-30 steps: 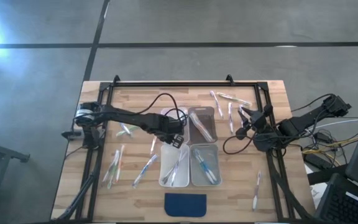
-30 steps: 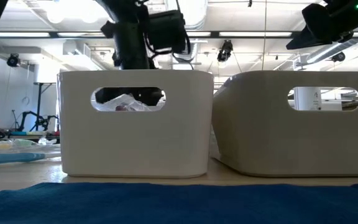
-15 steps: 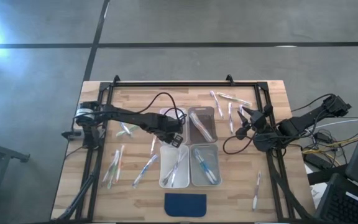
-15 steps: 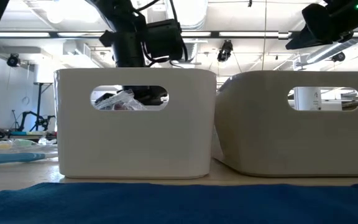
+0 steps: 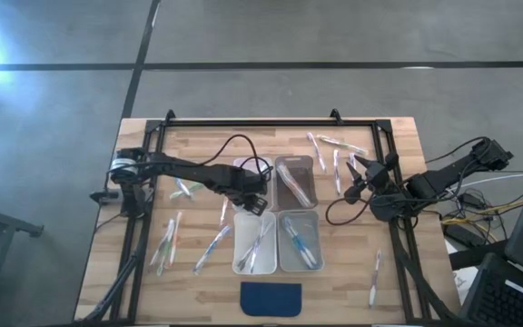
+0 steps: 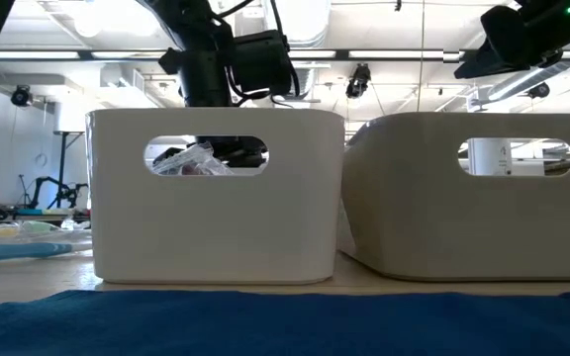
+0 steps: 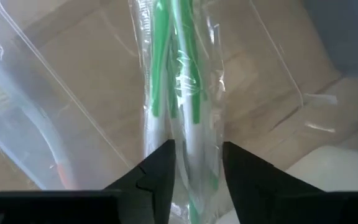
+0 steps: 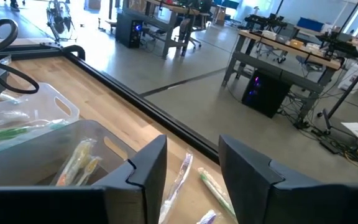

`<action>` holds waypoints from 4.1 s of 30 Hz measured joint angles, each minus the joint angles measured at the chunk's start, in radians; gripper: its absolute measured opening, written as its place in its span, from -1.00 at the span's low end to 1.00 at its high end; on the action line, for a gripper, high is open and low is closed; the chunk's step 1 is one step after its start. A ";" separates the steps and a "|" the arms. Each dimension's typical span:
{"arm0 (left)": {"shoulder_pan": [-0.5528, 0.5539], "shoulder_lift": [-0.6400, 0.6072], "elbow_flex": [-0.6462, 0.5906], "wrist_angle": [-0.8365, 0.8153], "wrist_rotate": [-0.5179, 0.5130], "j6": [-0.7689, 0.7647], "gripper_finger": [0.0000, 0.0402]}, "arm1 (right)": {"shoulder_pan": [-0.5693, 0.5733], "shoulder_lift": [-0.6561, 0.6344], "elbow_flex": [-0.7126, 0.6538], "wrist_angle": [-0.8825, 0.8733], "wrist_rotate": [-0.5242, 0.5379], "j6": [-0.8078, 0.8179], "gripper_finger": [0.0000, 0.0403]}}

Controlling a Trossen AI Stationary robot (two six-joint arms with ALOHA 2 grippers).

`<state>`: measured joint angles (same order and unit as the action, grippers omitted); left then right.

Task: Pick & Place Toothbrushes
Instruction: Put the green toothbrush into the transparent bin

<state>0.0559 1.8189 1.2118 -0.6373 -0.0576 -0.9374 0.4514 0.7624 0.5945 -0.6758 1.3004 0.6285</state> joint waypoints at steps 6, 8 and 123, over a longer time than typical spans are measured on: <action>0.001 -0.004 0.029 -0.002 0.054 0.007 -0.23 | 0.000 0.000 0.000 0.000 0.000 0.000 -0.28; 0.001 -0.004 0.047 -0.002 0.065 0.030 -0.23 | 0.000 0.000 0.000 0.000 0.000 0.000 -0.31; 0.098 -0.001 0.187 -0.209 0.092 0.237 -0.04 | 0.000 0.000 -0.015 0.005 0.001 0.000 -0.58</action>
<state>0.1538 1.8175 1.3987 -0.8462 0.0345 -0.7005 0.4511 0.7624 0.5793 -0.6712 1.3014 0.6285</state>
